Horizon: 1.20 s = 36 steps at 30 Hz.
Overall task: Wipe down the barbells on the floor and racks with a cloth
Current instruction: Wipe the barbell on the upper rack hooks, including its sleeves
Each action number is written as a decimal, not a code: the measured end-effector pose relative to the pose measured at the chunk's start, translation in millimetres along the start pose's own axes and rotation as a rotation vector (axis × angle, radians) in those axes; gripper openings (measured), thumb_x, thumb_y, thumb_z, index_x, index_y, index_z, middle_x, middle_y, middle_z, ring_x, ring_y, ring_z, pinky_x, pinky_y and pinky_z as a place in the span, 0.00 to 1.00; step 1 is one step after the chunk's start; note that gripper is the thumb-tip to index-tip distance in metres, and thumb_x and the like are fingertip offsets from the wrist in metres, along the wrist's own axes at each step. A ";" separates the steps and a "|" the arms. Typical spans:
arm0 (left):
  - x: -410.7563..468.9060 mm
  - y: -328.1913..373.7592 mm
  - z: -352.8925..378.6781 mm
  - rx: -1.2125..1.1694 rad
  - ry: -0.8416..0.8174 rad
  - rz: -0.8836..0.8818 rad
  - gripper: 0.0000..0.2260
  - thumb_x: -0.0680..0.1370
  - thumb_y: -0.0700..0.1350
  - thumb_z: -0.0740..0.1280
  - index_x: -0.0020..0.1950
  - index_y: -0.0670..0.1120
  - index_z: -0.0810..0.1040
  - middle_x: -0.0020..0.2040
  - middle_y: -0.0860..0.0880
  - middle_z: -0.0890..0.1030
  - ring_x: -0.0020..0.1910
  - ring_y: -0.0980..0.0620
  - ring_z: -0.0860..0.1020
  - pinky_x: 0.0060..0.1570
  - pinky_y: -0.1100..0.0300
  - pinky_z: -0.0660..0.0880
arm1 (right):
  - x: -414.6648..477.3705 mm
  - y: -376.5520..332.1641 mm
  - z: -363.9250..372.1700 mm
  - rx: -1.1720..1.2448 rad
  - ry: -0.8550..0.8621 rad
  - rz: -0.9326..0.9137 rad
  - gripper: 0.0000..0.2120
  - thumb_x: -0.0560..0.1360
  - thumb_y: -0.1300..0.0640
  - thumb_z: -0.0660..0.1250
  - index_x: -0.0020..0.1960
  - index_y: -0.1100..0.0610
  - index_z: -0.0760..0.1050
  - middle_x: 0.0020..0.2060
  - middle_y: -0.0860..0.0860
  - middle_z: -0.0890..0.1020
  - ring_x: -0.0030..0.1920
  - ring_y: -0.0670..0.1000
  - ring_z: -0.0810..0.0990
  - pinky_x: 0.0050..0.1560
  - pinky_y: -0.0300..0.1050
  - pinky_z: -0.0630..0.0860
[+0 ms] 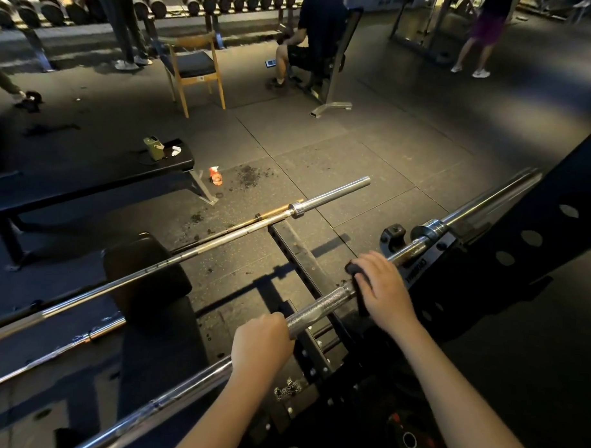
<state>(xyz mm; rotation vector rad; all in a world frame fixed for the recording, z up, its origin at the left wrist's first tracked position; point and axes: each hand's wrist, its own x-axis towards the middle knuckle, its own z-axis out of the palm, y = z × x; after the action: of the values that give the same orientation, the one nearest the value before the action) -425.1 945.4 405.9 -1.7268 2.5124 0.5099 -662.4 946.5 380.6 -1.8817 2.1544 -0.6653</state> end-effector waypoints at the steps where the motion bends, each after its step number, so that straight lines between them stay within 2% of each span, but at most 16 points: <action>1: -0.4 -0.3 0.6 -0.001 0.012 -0.002 0.07 0.80 0.50 0.61 0.53 0.48 0.75 0.43 0.53 0.79 0.39 0.55 0.79 0.42 0.63 0.77 | 7.7 4.9 -0.5 -0.002 0.045 0.072 0.16 0.80 0.54 0.56 0.65 0.56 0.73 0.66 0.51 0.74 0.73 0.51 0.63 0.74 0.48 0.55; 4: -1.8 -0.7 3.4 0.002 0.044 -0.005 0.07 0.81 0.49 0.61 0.53 0.48 0.75 0.44 0.53 0.79 0.39 0.56 0.78 0.40 0.64 0.76 | 11.7 -15.1 19.3 0.044 0.220 0.340 0.15 0.80 0.56 0.58 0.65 0.57 0.73 0.68 0.53 0.72 0.75 0.55 0.60 0.74 0.55 0.58; 5: -2.5 -0.2 4.1 0.008 0.057 -0.003 0.07 0.81 0.49 0.60 0.53 0.48 0.75 0.44 0.53 0.79 0.38 0.56 0.78 0.38 0.65 0.74 | 6.3 -28.0 28.2 0.046 0.237 0.354 0.16 0.79 0.56 0.57 0.64 0.57 0.73 0.68 0.53 0.72 0.74 0.55 0.60 0.74 0.56 0.59; 7: -3.0 0.5 6.5 0.023 0.089 0.002 0.07 0.81 0.49 0.59 0.52 0.48 0.74 0.43 0.54 0.79 0.36 0.57 0.76 0.35 0.66 0.70 | -12.5 -47.2 36.9 0.075 0.202 0.205 0.17 0.79 0.53 0.55 0.63 0.57 0.74 0.65 0.51 0.74 0.72 0.55 0.64 0.73 0.57 0.61; 10: -5.1 1.9 9.8 0.072 0.116 -0.007 0.07 0.82 0.48 0.57 0.52 0.48 0.73 0.42 0.54 0.77 0.34 0.57 0.74 0.33 0.66 0.65 | -26.0 -29.8 22.6 0.069 0.063 -0.026 0.21 0.79 0.48 0.50 0.65 0.54 0.73 0.65 0.47 0.73 0.72 0.49 0.64 0.72 0.51 0.58; 12: -5.9 2.1 10.5 0.105 0.122 -0.012 0.07 0.83 0.47 0.56 0.52 0.48 0.73 0.43 0.54 0.77 0.34 0.57 0.73 0.35 0.65 0.65 | -11.4 -3.7 9.5 -0.005 0.032 -0.009 0.20 0.80 0.49 0.51 0.66 0.54 0.72 0.66 0.48 0.73 0.73 0.51 0.63 0.73 0.51 0.57; 15: -6.2 3.3 10.0 0.130 0.130 -0.021 0.08 0.83 0.46 0.55 0.52 0.48 0.73 0.43 0.54 0.77 0.34 0.56 0.71 0.35 0.64 0.64 | 16.6 8.2 -0.8 0.025 0.154 0.215 0.14 0.80 0.56 0.57 0.62 0.58 0.74 0.65 0.54 0.75 0.74 0.56 0.62 0.74 0.55 0.59; 17: -5.6 2.9 9.4 0.113 0.118 -0.019 0.07 0.83 0.47 0.56 0.53 0.48 0.73 0.44 0.53 0.78 0.35 0.56 0.72 0.35 0.64 0.65 | 18.0 -5.7 6.4 0.036 0.190 0.296 0.11 0.80 0.57 0.59 0.59 0.58 0.75 0.63 0.53 0.75 0.72 0.55 0.64 0.73 0.57 0.60; 19: -3.1 1.5 7.8 0.062 0.104 -0.026 0.07 0.82 0.49 0.58 0.53 0.49 0.74 0.45 0.54 0.79 0.36 0.57 0.75 0.35 0.66 0.67 | 7.1 -18.7 17.6 0.032 0.139 0.172 0.09 0.79 0.55 0.59 0.54 0.55 0.76 0.55 0.49 0.77 0.64 0.51 0.69 0.69 0.54 0.65; 21: 0.9 0.1 4.3 0.034 0.073 -0.028 0.07 0.81 0.49 0.60 0.53 0.49 0.75 0.43 0.54 0.78 0.37 0.57 0.75 0.36 0.66 0.68 | 0.1 -23.9 15.4 0.056 0.062 0.010 0.09 0.80 0.54 0.58 0.52 0.54 0.76 0.49 0.45 0.75 0.57 0.47 0.70 0.65 0.47 0.65; 24: 8.7 -2.1 -3.3 -0.008 -0.050 -0.044 0.07 0.79 0.50 0.62 0.52 0.48 0.76 0.41 0.54 0.76 0.37 0.57 0.75 0.37 0.65 0.71 | 19.7 -7.2 0.1 0.011 -0.022 -0.083 0.11 0.81 0.53 0.56 0.52 0.54 0.77 0.46 0.45 0.76 0.52 0.45 0.71 0.60 0.46 0.67; 27: 22.4 -10.6 -12.4 -0.195 -0.268 -0.083 0.09 0.77 0.49 0.66 0.53 0.47 0.76 0.43 0.52 0.78 0.40 0.56 0.79 0.42 0.63 0.78 | 24.1 -3.2 3.2 0.031 0.103 -0.002 0.16 0.79 0.50 0.52 0.52 0.55 0.76 0.48 0.49 0.77 0.54 0.50 0.73 0.58 0.45 0.68; 29: 30.7 -16.7 -20.7 -0.375 -0.437 -0.116 0.11 0.76 0.46 0.68 0.56 0.45 0.74 0.44 0.50 0.79 0.38 0.55 0.79 0.38 0.64 0.77 | 15.0 -16.4 15.1 0.099 0.173 0.081 0.16 0.78 0.51 0.52 0.54 0.56 0.75 0.52 0.50 0.76 0.59 0.51 0.71 0.62 0.46 0.67; 31: 35.0 -18.6 -26.5 -0.491 -0.546 -0.144 0.13 0.76 0.44 0.68 0.58 0.44 0.71 0.44 0.47 0.78 0.34 0.55 0.76 0.32 0.65 0.74 | 9.2 -19.2 19.9 0.116 0.158 0.034 0.18 0.78 0.49 0.50 0.54 0.56 0.75 0.53 0.49 0.76 0.60 0.49 0.70 0.64 0.46 0.65; 33: 31.6 -15.3 -25.6 -0.355 -0.483 -0.133 0.14 0.77 0.48 0.67 0.59 0.45 0.72 0.47 0.48 0.80 0.38 0.55 0.77 0.37 0.64 0.77 | 16.2 -4.8 10.5 0.066 0.101 -0.070 0.18 0.78 0.48 0.50 0.54 0.55 0.75 0.51 0.49 0.76 0.57 0.50 0.71 0.62 0.45 0.66; 36: 11.8 -6.4 -9.5 0.045 -0.133 -0.102 0.14 0.78 0.56 0.63 0.58 0.50 0.71 0.50 0.54 0.78 0.43 0.58 0.78 0.43 0.65 0.75 | 40.1 19.4 -1.9 -0.008 0.079 -0.008 0.13 0.80 0.52 0.56 0.53 0.57 0.76 0.49 0.50 0.77 0.55 0.52 0.74 0.59 0.46 0.67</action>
<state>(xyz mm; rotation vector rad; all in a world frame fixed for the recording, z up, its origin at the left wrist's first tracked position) -422.3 929.9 410.7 -1.7327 2.3144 0.5382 -687.0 909.4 378.8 -1.9003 2.2010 -0.7455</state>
